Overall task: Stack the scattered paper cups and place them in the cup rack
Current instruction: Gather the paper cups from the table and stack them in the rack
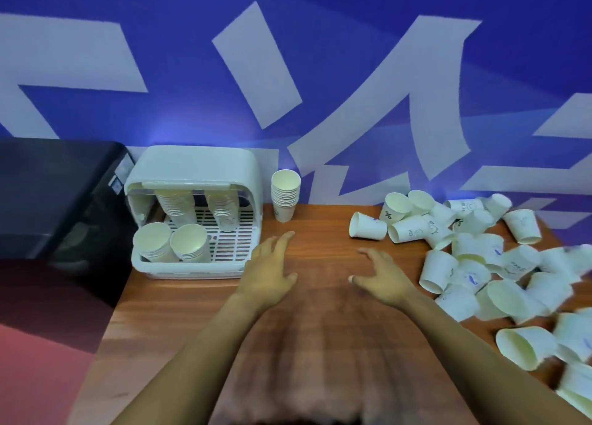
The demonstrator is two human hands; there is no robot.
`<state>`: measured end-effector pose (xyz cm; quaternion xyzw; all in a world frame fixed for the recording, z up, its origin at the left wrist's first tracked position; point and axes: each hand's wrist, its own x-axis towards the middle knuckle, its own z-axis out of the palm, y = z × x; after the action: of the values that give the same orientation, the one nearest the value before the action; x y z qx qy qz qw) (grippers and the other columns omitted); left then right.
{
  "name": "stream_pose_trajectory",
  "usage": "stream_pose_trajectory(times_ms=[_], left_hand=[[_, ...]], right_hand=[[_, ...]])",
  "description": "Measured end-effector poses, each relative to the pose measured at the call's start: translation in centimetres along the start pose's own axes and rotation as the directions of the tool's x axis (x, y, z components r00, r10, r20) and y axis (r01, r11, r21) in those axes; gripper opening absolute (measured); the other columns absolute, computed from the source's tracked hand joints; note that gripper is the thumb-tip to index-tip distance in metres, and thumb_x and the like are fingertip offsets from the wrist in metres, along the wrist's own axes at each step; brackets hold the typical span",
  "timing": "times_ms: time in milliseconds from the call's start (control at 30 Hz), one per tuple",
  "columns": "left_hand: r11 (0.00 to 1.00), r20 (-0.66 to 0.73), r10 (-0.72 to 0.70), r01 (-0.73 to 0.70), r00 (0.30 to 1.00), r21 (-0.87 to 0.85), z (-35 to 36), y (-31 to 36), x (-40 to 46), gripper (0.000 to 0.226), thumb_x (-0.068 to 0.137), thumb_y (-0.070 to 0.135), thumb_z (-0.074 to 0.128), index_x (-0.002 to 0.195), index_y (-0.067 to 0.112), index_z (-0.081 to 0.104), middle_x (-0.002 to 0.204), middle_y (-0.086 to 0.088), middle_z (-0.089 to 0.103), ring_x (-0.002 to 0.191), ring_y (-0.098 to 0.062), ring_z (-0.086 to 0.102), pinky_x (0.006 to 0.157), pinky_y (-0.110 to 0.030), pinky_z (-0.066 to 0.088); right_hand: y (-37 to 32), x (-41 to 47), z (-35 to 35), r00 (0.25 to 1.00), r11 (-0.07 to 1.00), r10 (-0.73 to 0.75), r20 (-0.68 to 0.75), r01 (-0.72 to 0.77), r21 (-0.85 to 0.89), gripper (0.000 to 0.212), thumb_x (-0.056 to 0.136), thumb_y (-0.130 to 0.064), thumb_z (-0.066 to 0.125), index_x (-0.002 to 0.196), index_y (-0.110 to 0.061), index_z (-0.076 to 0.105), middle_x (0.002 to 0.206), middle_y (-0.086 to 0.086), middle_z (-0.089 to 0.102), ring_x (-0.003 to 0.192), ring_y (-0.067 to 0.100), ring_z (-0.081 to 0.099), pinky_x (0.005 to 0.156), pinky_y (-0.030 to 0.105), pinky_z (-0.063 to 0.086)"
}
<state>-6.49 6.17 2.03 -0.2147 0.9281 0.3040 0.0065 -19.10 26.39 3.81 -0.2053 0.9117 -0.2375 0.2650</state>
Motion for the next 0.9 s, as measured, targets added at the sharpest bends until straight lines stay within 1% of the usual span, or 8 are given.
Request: stream_pose_trajectory(times_ms=[100, 233, 333, 367, 467, 667, 833, 900], left_hand=[[1.0, 0.034, -0.002, 0.003, 0.999, -0.015, 2.9, 3.7, 0.3, 0.082, 0.082, 0.033, 0.064, 0.148, 0.036, 0.014, 0.151, -0.002, 0.024, 0.138, -0.024, 0.024, 0.111, -0.045, 0.03], [1.0, 0.078, -0.014, 0.012, 0.997, 0.026, 4.9, 7.0, 1.3, 0.081, 0.084, 0.034, 0.063, 0.147, 0.038, 0.012, 0.153, -0.002, 0.021, 0.139, -0.024, 0.021, 0.111, -0.046, 0.029], [0.998, 0.064, -0.027, 0.023, 0.998, 0.056, 5.0, 8.5, 3.2, 0.082, 0.084, 0.033, 0.064, 0.147, 0.039, 0.012, 0.153, -0.004, 0.02, 0.139, -0.026, 0.022, 0.111, -0.047, 0.029], [0.997, 0.059, -0.025, 0.021, 0.998, 0.068, 5.0, 8.9, 3.9, 0.082, 0.083, 0.033, 0.064, 0.147, 0.039, 0.012, 0.153, -0.005, 0.02, 0.139, -0.026, 0.022, 0.111, -0.047, 0.03], [0.994, 0.064, -0.009, 0.002, 0.998, 0.106, 5.1, 10.1, 5.9, 0.083, 0.083, 0.032, 0.064, 0.148, 0.037, 0.013, 0.153, -0.005, 0.021, 0.137, -0.028, 0.024, 0.11, -0.045, 0.032], [0.984, 0.119, -0.044, 0.023, 0.992, 0.176, 6.4, 11.0, 11.0, 0.085, 0.081, 0.031, 0.065, 0.147, 0.038, 0.012, 0.155, -0.007, 0.016, 0.141, -0.029, 0.019, 0.11, -0.047, 0.029], [0.975, 0.157, -0.068, 0.032, 0.985, 0.222, 8.7, 10.9, 14.6, 0.084, 0.083, 0.032, 0.065, 0.148, 0.038, 0.011, 0.156, -0.008, 0.011, 0.14, -0.031, 0.019, 0.11, -0.048, 0.031], [0.972, 0.16, -0.077, 0.039, 0.984, 0.231, 9.4, 10.9, 16.2, 0.085, 0.083, 0.031, 0.065, 0.148, 0.038, 0.011, 0.156, -0.008, 0.009, 0.14, -0.031, 0.019, 0.109, -0.047, 0.03]], right_hand=[[3.3, 1.0, -2.6, 1.0, 1.0, -0.01, 0.009, 0.01, -0.003, 0.068, 0.082, -0.034, 0.068, 0.141, -0.026, 0.035, 0.143, 0.006, 0.034, 0.124, 0.021, 0.046, 0.099, 0.028, 0.036], [5.7, 2.7, -5.1, 0.998, 0.998, -0.052, 0.033, 0.053, -0.026, 0.067, 0.084, -0.032, 0.067, 0.141, -0.024, 0.035, 0.145, 0.006, 0.033, 0.126, 0.02, 0.043, 0.09, 0.022, 0.031], [6.6, 4.0, -6.4, 0.997, 0.997, -0.077, 0.025, 0.078, -0.023, 0.066, 0.084, -0.031, 0.066, 0.142, -0.024, 0.034, 0.143, 0.005, 0.033, 0.12, 0.022, 0.049, 0.08, 0.02, 0.038], [6.9, 4.5, -6.7, 0.996, 0.996, -0.083, 0.016, 0.083, -0.02, 0.067, 0.084, -0.031, 0.067, 0.142, -0.024, 0.034, 0.143, 0.005, 0.034, 0.12, 0.023, 0.049, 0.08, 0.02, 0.04], [7.9, 6.1, -7.8, 0.996, 0.995, -0.086, 0.0, 0.086, -0.039, 0.071, 0.081, -0.032, 0.068, 0.142, -0.025, 0.034, 0.142, 0.008, 0.037, 0.125, 0.023, 0.044, 0.096, 0.03, 0.038], [8.9, 11.0, -10.4, 0.995, 0.992, -0.095, -0.032, 0.092, -0.086, 0.07, 0.081, -0.03, 0.069, 0.141, -0.024, 0.033, 0.143, 0.009, 0.037, 0.125, 0.027, 0.045, 0.101, 0.037, 0.038], [10.2, 15.5, -11.3, 0.988, 0.99, -0.119, -0.093, 0.112, -0.085, 0.071, 0.082, -0.025, 0.069, 0.142, -0.022, 0.032, 0.144, 0.007, 0.036, 0.124, 0.027, 0.045, 0.099, 0.04, 0.04], [10.6, 17.2, -11.5, 0.983, 0.985, -0.137, -0.125, 0.122, -0.125, 0.073, 0.08, -0.025, 0.071, 0.142, -0.022, 0.033, 0.143, 0.005, 0.039, 0.125, 0.028, 0.044, 0.099, 0.042, 0.041]])
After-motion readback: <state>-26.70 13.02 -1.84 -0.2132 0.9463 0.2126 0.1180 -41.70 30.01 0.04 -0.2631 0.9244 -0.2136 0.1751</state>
